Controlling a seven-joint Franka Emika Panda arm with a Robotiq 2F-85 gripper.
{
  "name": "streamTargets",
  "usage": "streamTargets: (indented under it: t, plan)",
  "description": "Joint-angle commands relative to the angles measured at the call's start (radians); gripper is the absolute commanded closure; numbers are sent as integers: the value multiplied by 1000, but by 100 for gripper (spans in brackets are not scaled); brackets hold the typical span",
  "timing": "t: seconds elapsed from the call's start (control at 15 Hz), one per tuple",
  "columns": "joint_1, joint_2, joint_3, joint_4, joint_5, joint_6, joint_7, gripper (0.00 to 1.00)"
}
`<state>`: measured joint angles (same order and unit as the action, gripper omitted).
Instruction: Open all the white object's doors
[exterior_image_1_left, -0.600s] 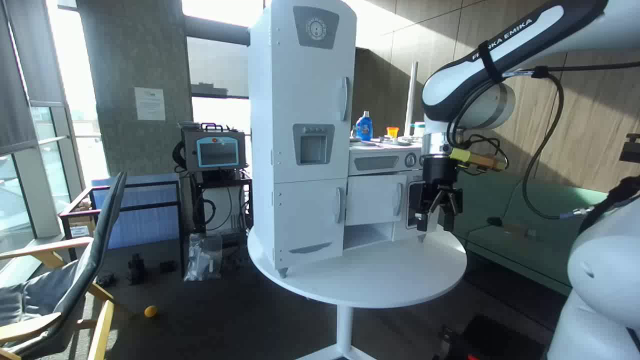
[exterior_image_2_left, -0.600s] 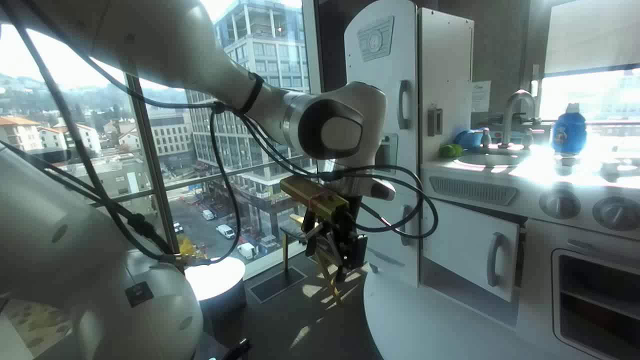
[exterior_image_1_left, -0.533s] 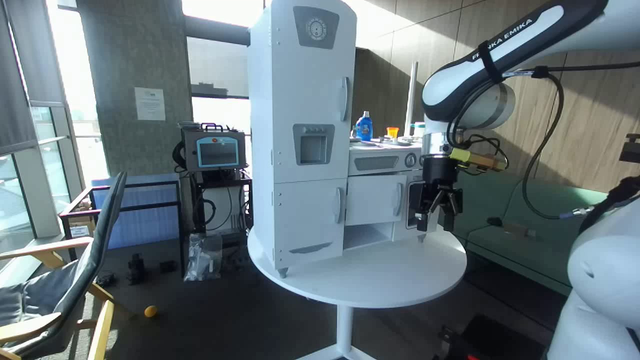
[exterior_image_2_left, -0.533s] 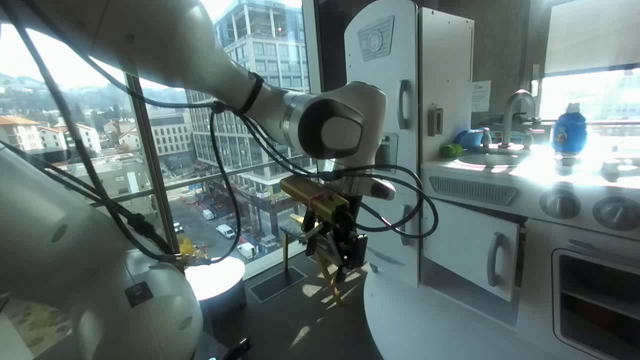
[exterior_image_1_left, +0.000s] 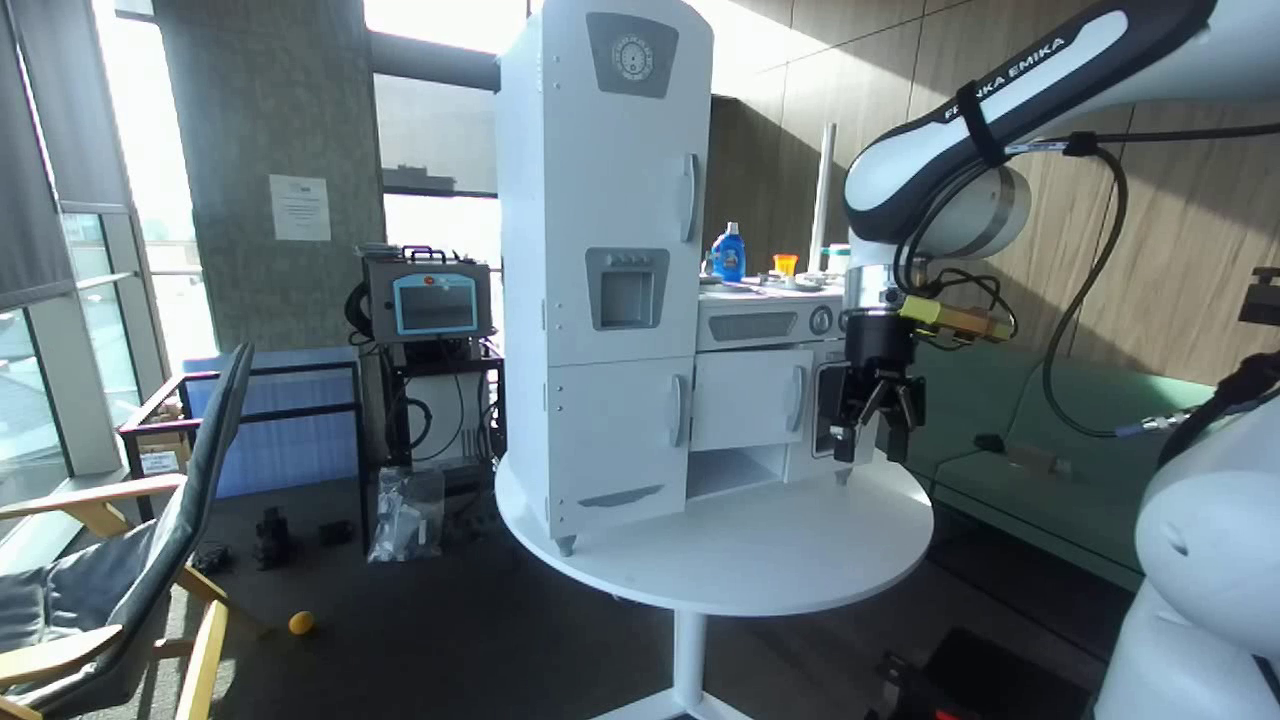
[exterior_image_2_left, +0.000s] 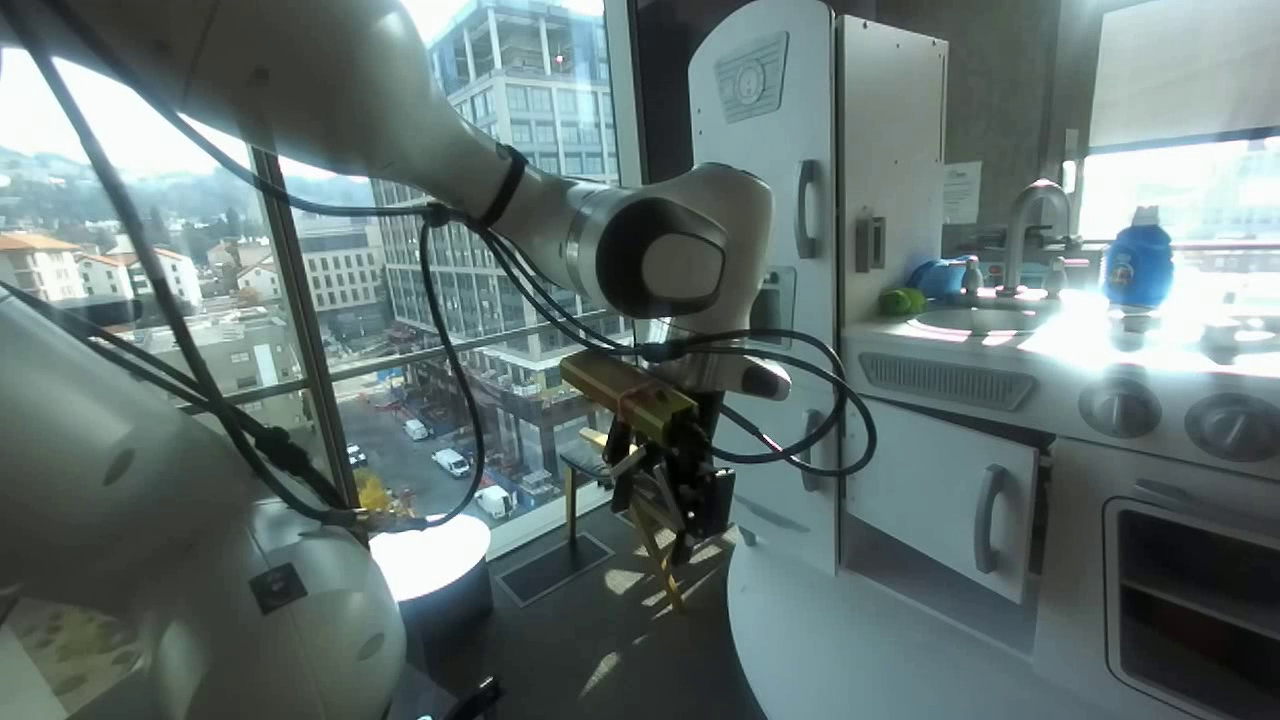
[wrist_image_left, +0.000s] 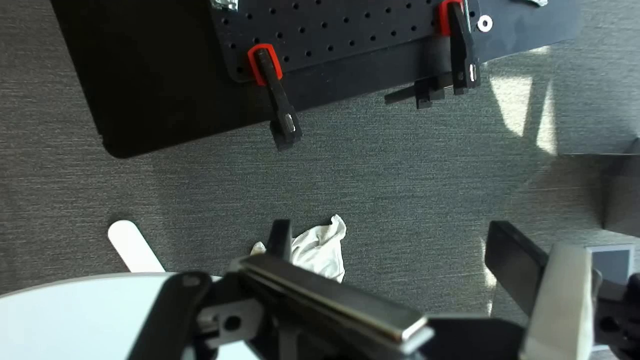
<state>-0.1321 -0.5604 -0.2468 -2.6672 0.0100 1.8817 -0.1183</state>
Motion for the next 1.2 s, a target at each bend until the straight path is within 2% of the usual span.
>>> streamTargets:
  t: [0.0, 0.4, 0.73, 0.87, 1.0, 1.13]
  plan:
    - [-9, -10, 7, 8, 20, 31, -46, 0]
    - [-16, 17, 62, 117, -142, 214, -71, 0]
    - [-21, 71, 64, 238, -261, 407, -82, 0]
    - [-12, 100, 46, 275, -249, 527, -84, 0]
    - [25, 104, 22, 275, -185, 643, -129, 0]
    - [36, 79, 34, 258, -188, 731, -169, 0]
